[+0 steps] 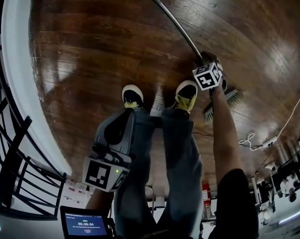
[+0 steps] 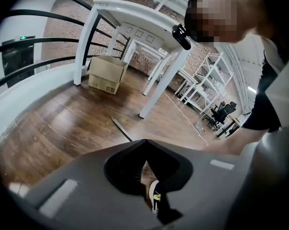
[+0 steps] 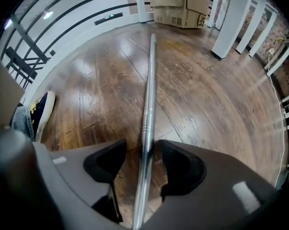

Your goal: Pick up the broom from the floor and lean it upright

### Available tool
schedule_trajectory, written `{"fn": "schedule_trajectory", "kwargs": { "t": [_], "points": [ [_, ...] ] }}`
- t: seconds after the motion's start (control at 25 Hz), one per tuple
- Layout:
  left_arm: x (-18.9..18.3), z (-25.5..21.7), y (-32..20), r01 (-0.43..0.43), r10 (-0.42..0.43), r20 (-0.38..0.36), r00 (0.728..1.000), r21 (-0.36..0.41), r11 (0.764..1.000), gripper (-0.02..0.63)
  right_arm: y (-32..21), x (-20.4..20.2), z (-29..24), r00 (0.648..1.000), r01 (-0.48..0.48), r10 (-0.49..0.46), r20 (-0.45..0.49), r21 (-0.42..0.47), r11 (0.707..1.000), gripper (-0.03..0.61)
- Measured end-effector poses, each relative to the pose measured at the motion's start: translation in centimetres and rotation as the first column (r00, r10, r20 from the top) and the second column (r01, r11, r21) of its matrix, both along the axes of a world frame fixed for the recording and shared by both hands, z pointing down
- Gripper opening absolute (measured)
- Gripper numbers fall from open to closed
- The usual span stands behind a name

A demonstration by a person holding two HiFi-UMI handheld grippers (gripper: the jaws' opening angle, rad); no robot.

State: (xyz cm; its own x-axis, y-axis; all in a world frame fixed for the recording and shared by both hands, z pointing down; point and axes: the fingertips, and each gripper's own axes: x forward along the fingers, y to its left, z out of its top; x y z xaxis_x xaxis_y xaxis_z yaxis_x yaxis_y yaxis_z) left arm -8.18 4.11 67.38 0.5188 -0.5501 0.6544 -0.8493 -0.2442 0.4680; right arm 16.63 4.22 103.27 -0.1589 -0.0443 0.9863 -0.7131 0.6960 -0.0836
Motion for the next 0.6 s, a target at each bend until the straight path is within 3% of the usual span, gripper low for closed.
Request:
{"fn": "schedule_trajectory", "kwargs": {
  "t": [0.08, 0.2, 0.36, 0.6],
  "points": [
    [0.2, -0.3, -0.2, -0.002, 0.002, -0.008, 1.000, 0.007, 1.000, 0.018, -0.2, -0.1, -0.6, 1.000, 0.004, -0.005, 0.019, 0.022, 1.000, 0.236],
    [0.6, -0.3, 0.0, -0.016, 0.016, -0.012, 1.000, 0.008, 1.000, 0.018, 0.8, -0.9, -0.5, 0.998, 0.070, -0.070, -0.008, 0.016, 0.997, 0.092],
    [0.9, -0.8, -0.4, -0.023, 0.023, -0.020, 1.000, 0.002, 1.000, 0.018, 0.9, -1.4, -1.8, 1.000, 0.003, -0.002, -0.023, 0.024, 1.000, 0.077],
    [2.4, -9.9, -2.7, -0.031, 0.033, -0.036, 0.999, 0.045, 0.999, 0.018, -1.6, -3.4, -16.3, 0.986, -0.048, 0.019, 0.163, 0.171, 0.984, 0.075]
  ]
}}
